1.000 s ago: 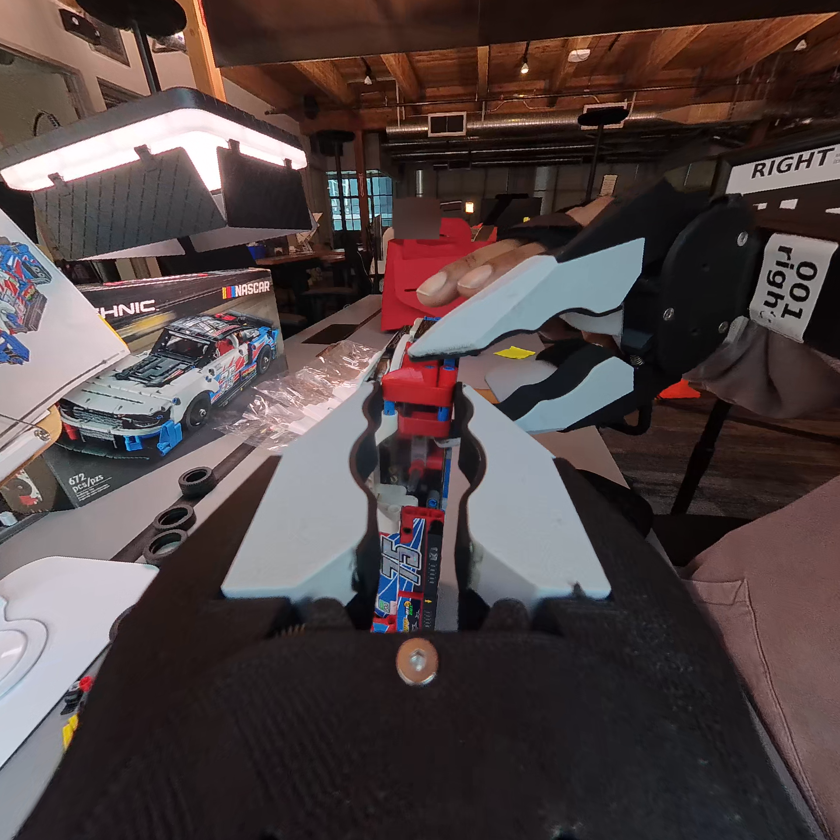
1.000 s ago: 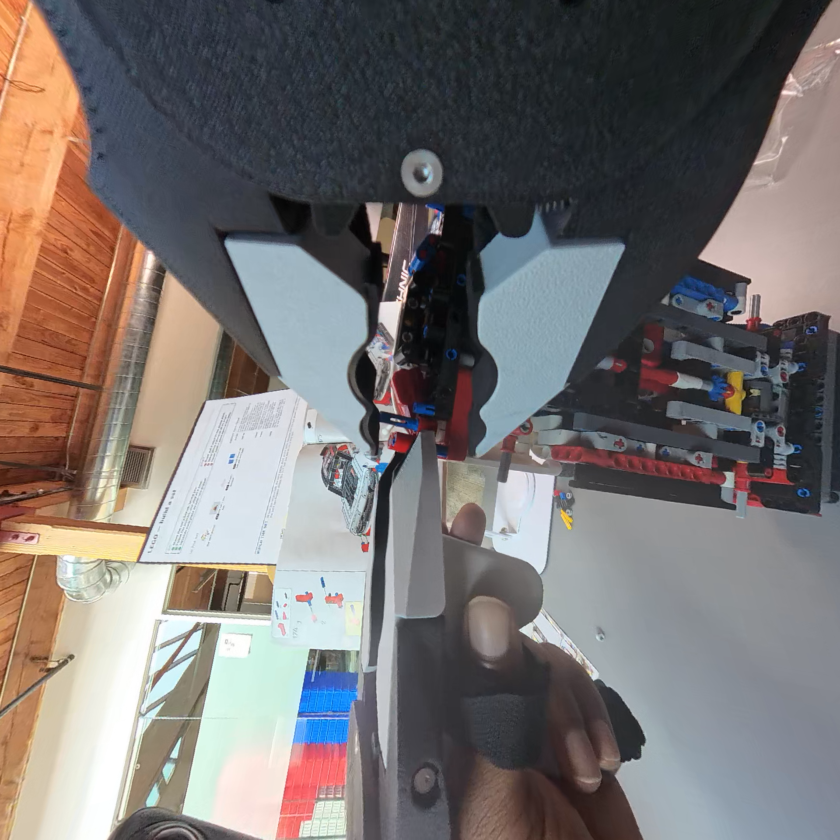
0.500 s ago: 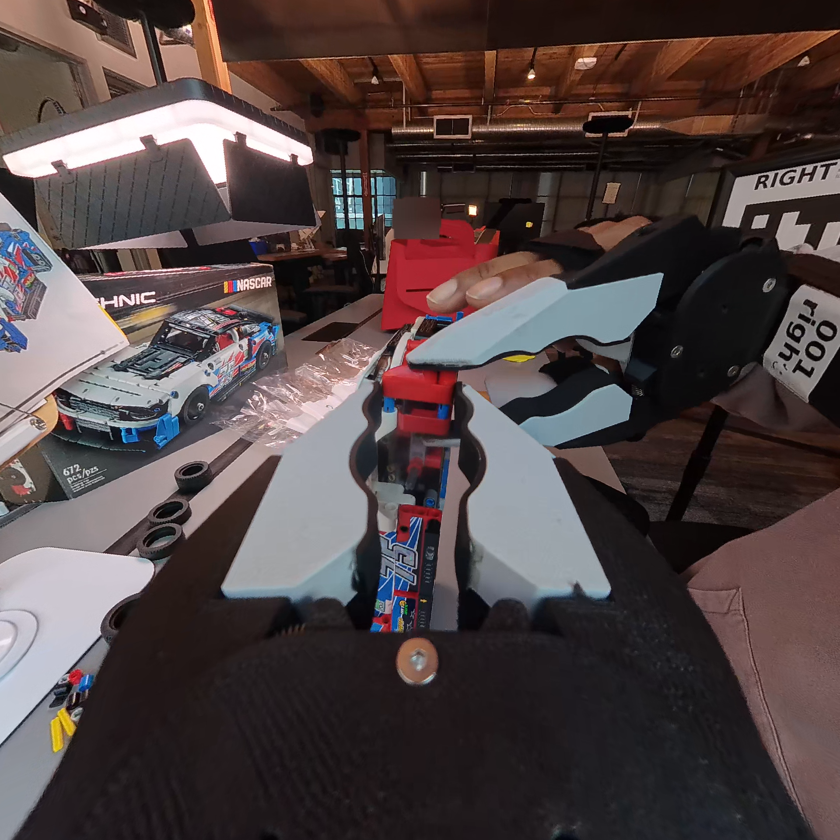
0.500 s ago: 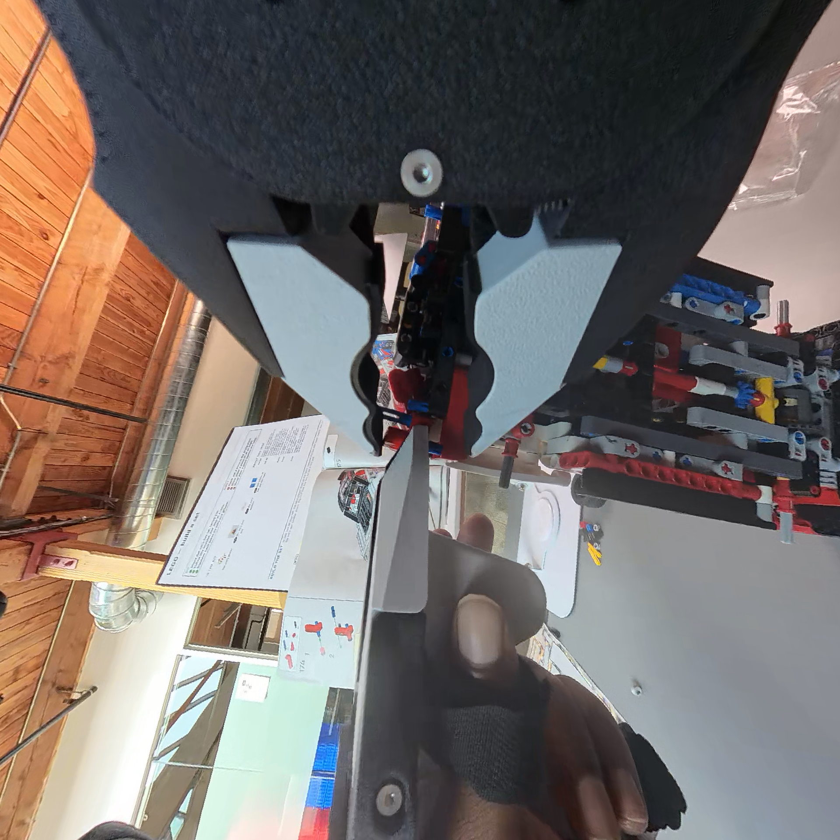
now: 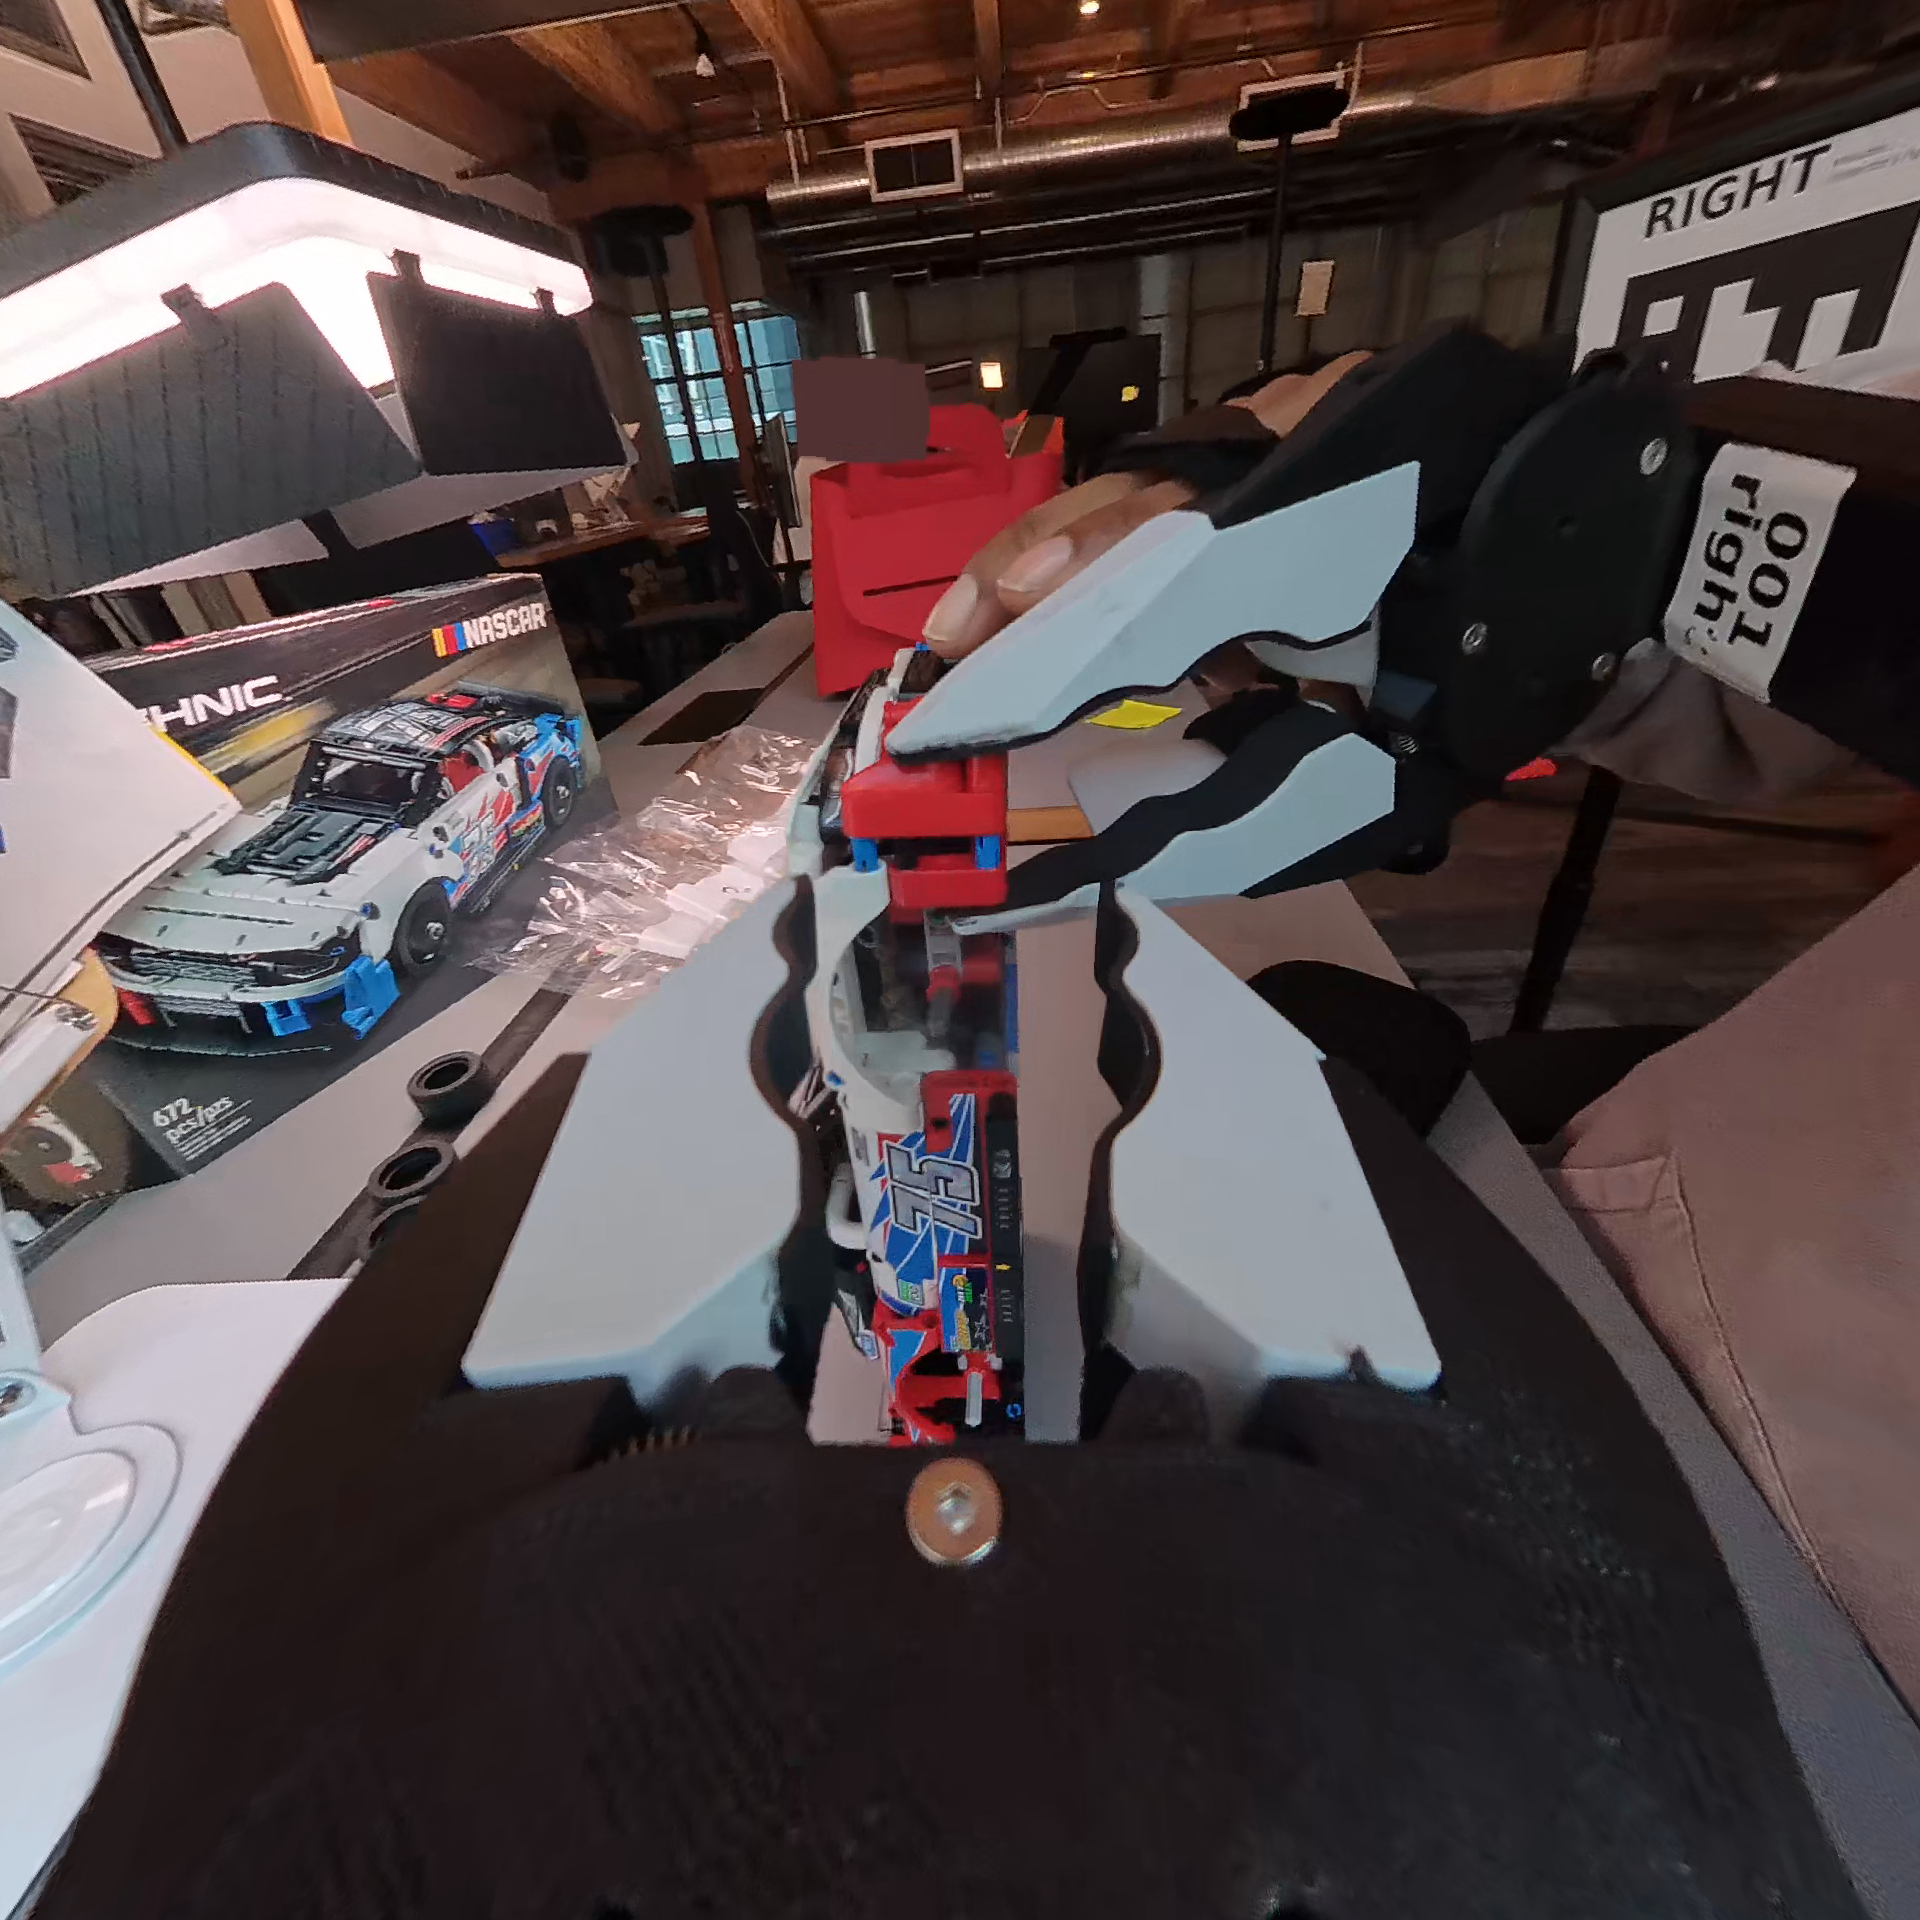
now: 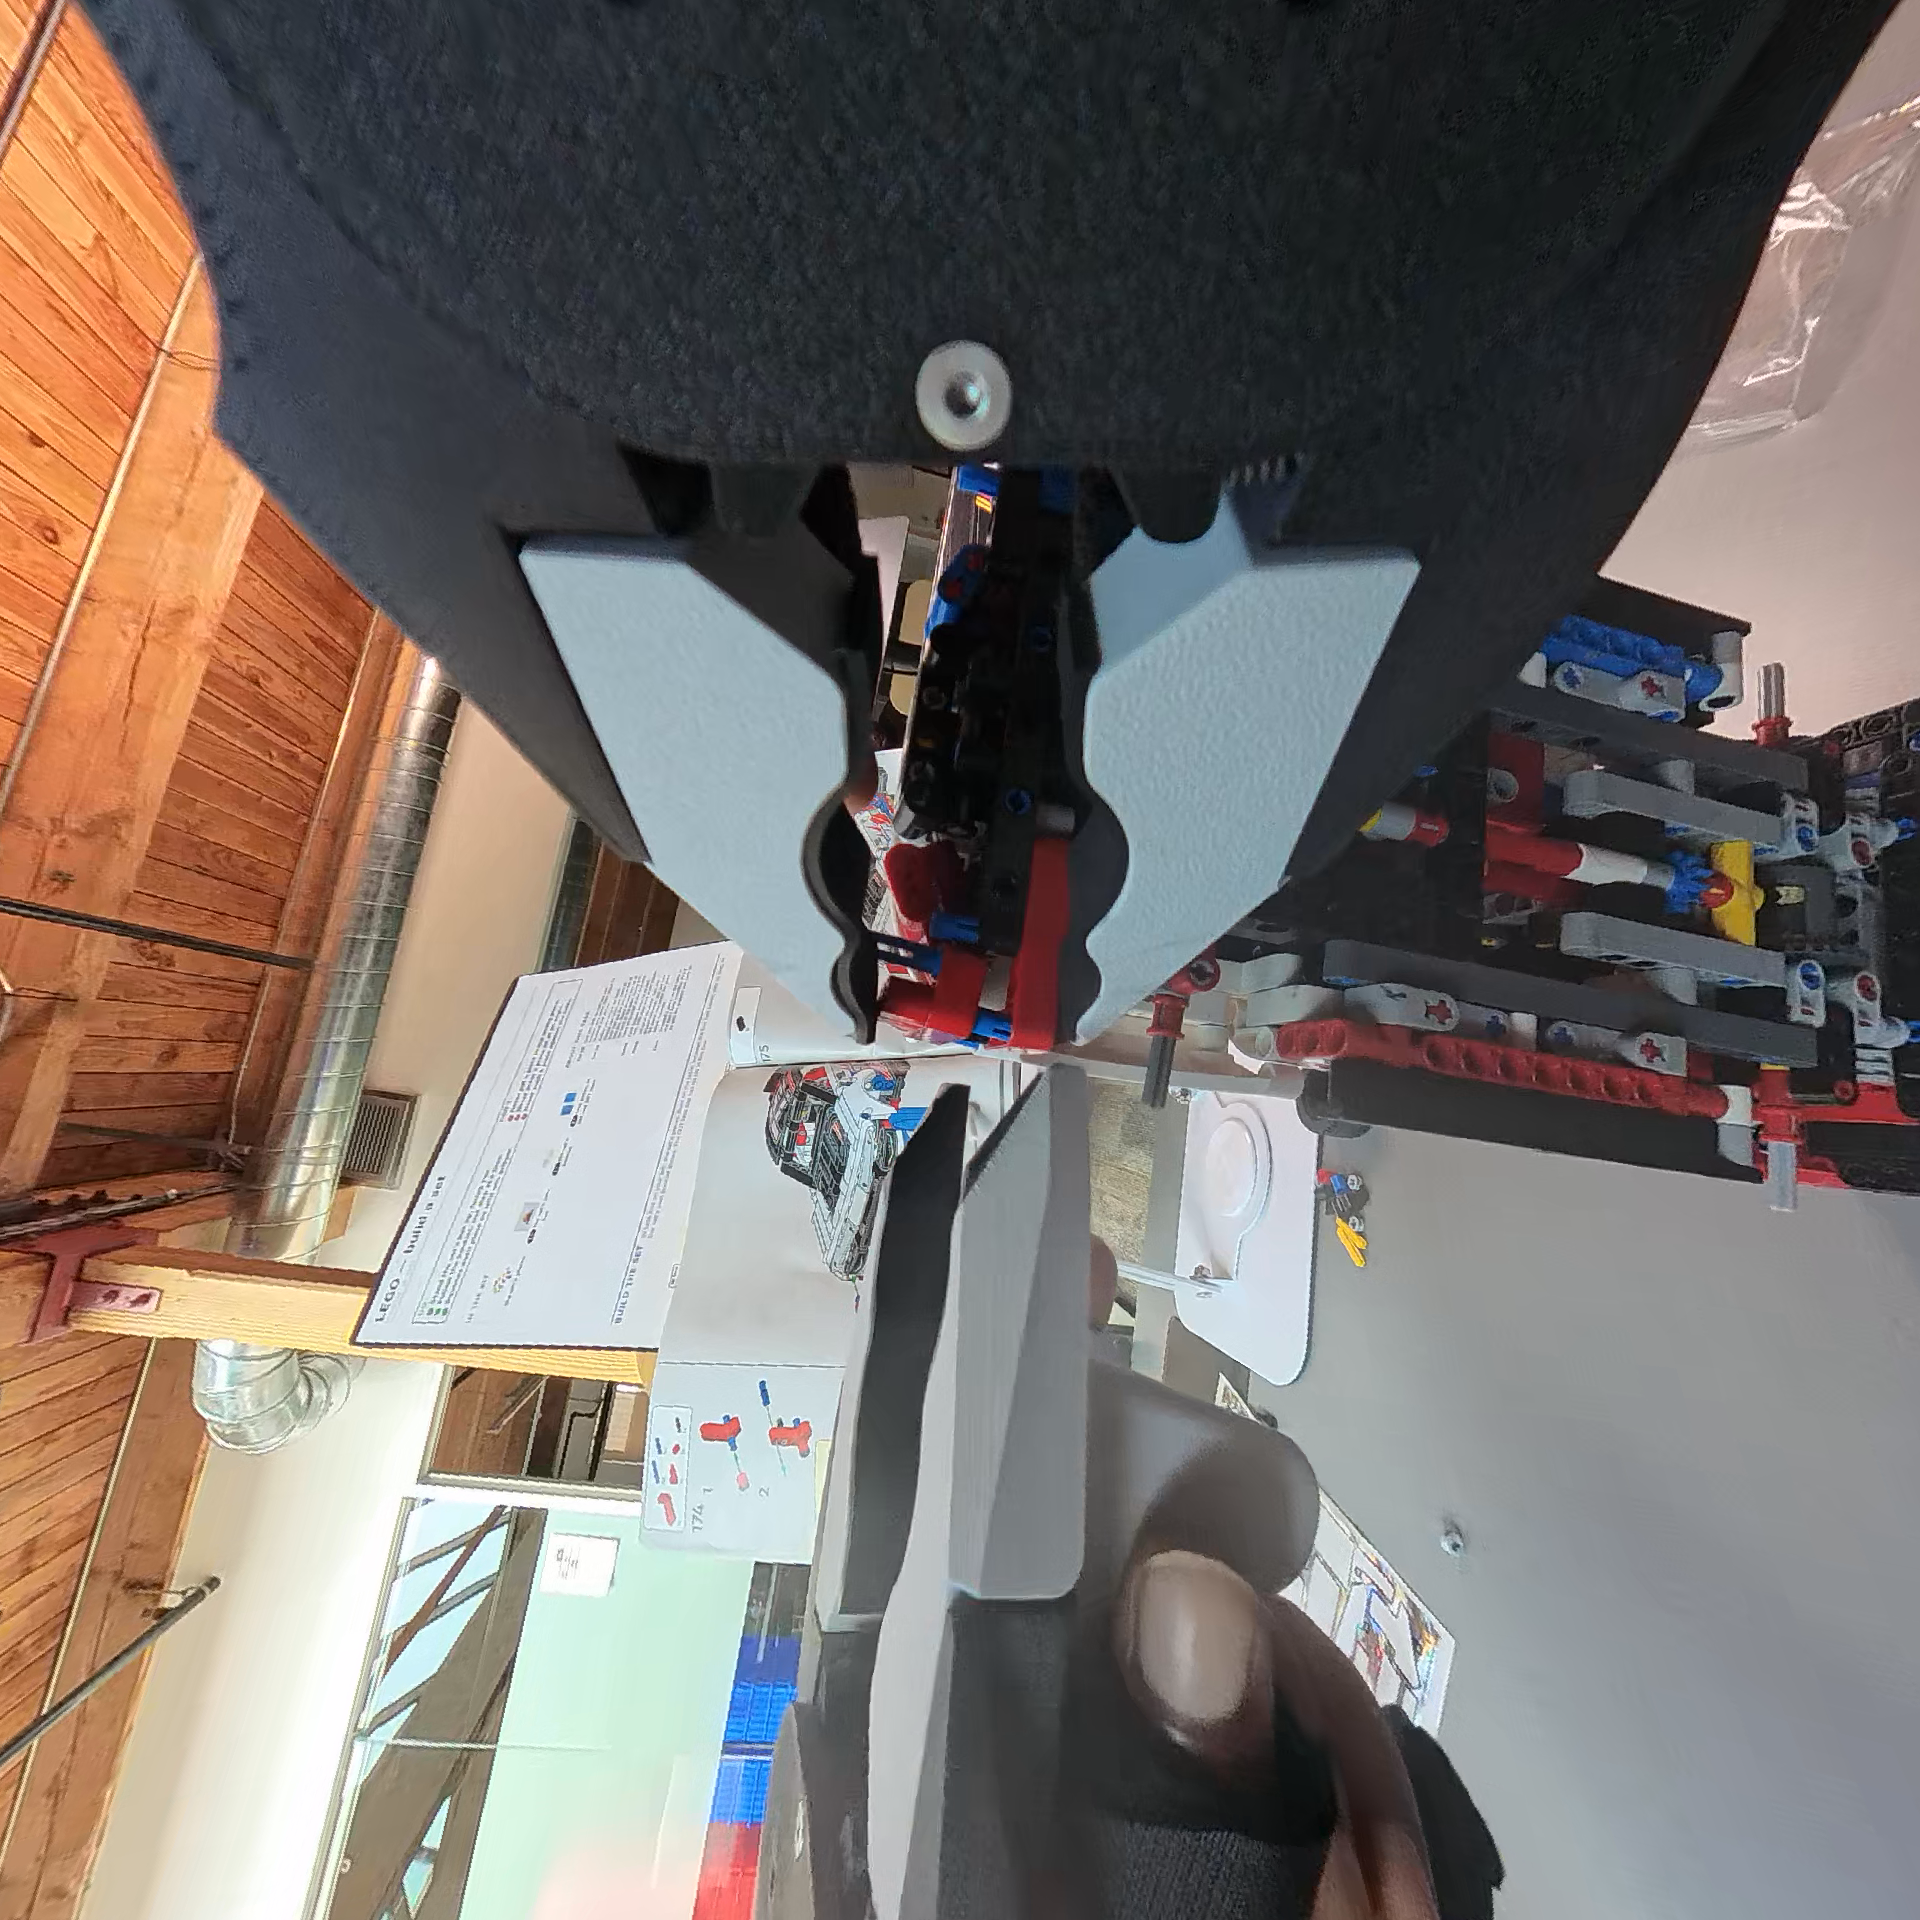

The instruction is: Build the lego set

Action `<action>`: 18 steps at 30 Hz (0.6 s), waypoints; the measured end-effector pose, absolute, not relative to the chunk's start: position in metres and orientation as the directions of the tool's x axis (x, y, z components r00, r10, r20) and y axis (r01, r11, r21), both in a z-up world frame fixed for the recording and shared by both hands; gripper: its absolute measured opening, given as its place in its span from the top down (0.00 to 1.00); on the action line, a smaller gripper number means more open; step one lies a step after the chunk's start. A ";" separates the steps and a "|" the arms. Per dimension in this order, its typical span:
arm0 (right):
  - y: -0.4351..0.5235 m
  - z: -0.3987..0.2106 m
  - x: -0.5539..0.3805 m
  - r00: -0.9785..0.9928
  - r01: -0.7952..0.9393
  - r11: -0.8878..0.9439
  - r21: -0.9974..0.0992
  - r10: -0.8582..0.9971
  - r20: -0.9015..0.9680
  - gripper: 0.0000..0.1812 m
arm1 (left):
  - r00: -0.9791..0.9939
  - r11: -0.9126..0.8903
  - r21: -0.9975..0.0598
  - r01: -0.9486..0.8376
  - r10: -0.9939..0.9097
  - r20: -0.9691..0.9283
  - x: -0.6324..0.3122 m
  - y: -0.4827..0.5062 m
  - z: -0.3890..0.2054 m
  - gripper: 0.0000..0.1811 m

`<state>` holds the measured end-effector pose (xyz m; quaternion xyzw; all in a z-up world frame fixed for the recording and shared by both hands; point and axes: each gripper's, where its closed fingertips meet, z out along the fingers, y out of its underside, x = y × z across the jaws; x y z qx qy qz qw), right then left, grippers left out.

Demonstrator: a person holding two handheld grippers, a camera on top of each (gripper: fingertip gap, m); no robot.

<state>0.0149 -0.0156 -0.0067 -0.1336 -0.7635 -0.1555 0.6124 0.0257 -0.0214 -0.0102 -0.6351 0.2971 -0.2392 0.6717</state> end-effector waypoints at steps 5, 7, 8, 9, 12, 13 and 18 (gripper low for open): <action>-0.017 -0.007 0.015 -0.233 0.389 0.915 0.110 -0.018 0.972 0.82 | 0.721 0.070 -0.996 -0.056 -0.687 -0.089 0.023 -0.016 -0.014 0.70; -0.017 -0.008 0.015 -0.251 0.392 0.910 0.135 -0.035 0.967 0.82 | 0.708 0.061 -0.997 -0.050 -0.701 -0.079 0.030 -0.016 -0.017 0.70; -0.016 -0.008 0.015 -0.262 0.396 0.906 0.152 -0.047 0.964 0.82 | 0.705 0.057 -0.997 -0.046 -0.706 -0.073 0.032 -0.015 -0.018 0.69; -0.015 -0.007 0.015 -0.271 0.396 0.903 0.165 -0.057 0.961 0.82 | 0.708 0.057 -0.998 -0.039 -0.703 -0.068 0.033 -0.014 -0.017 0.69; -0.012 -0.007 0.014 -0.269 0.398 0.906 0.146 -0.037 0.963 0.82 | 0.716 0.043 -0.999 -0.003 -0.697 -0.032 0.032 -0.012 -0.016 0.69; -0.012 -0.007 0.014 -0.268 0.397 0.906 0.144 -0.036 0.963 0.82 | 0.716 0.041 -0.999 0.002 -0.698 -0.028 0.031 -0.011 -0.017 0.69; -0.011 -0.007 0.013 -0.250 0.398 0.908 0.128 -0.027 0.968 0.82 | 0.714 0.038 -0.999 0.011 -0.700 -0.018 0.029 -0.011 -0.017 0.71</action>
